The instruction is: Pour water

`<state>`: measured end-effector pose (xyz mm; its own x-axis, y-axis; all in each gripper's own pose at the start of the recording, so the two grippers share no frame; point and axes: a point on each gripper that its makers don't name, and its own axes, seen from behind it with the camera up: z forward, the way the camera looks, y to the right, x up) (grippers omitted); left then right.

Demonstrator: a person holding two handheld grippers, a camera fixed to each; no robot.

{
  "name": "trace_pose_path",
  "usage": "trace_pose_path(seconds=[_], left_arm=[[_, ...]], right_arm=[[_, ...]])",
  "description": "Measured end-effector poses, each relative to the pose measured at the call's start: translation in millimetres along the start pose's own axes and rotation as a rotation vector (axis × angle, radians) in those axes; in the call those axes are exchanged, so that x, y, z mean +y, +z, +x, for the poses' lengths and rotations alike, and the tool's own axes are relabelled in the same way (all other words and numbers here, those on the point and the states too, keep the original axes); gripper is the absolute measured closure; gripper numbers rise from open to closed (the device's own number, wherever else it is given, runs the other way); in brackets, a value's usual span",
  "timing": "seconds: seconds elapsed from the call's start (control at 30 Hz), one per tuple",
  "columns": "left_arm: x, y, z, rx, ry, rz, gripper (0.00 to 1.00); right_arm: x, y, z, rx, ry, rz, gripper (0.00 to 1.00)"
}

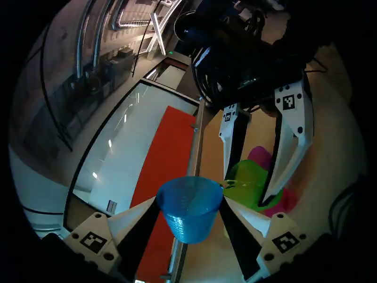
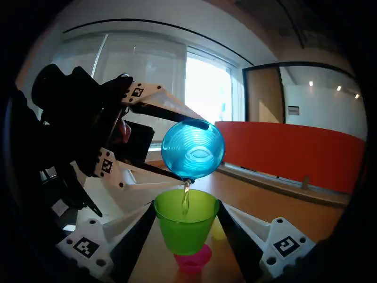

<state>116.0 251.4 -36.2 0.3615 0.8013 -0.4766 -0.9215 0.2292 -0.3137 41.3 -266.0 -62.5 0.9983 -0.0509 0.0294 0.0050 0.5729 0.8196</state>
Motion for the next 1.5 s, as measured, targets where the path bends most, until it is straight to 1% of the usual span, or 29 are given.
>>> trace_pose_path(seconds=[0.3, 0.5, 0.7, 0.8, 1.07, 1.3, 1.5], left_arm=[[-0.3, -1.7, 2.1, -0.002, 0.021, 0.005, 0.15], [1.7, -2.3, 2.5, -0.002, 0.038, 0.005, 0.15], [-2.1, -2.9, 4.1, -0.001, 0.051, 0.009, 0.15], [-3.8, -2.8, 3.5, -0.004, 0.062, 0.010, 0.15], [-3.6, -1.0, 1.9, -0.012, 0.092, 0.008, 0.15], [-6.8, -0.5, 0.8, -0.020, 0.125, 0.015, 0.15], [-4.2, 0.0, 1.9, -0.021, 0.141, 0.015, 0.15]], right_arm=[[-0.4, 0.7, -0.2, 0.002, 0.000, 0.001, 0.06], [-1.0, 0.8, 1.7, 0.003, 0.000, 0.002, 0.06], [-1.2, 0.5, 1.7, 0.004, -0.003, 0.002, 0.06], [-0.8, 0.3, 1.1, 0.005, -0.001, 0.002, 0.06], [-0.1, 0.4, -0.3, 0.005, -0.001, 0.001, 0.06], [0.6, 0.3, -1.0, 0.007, -0.002, -0.002, 0.06], [1.1, 1.1, -1.5, 0.005, -0.002, -0.003, 0.06]])
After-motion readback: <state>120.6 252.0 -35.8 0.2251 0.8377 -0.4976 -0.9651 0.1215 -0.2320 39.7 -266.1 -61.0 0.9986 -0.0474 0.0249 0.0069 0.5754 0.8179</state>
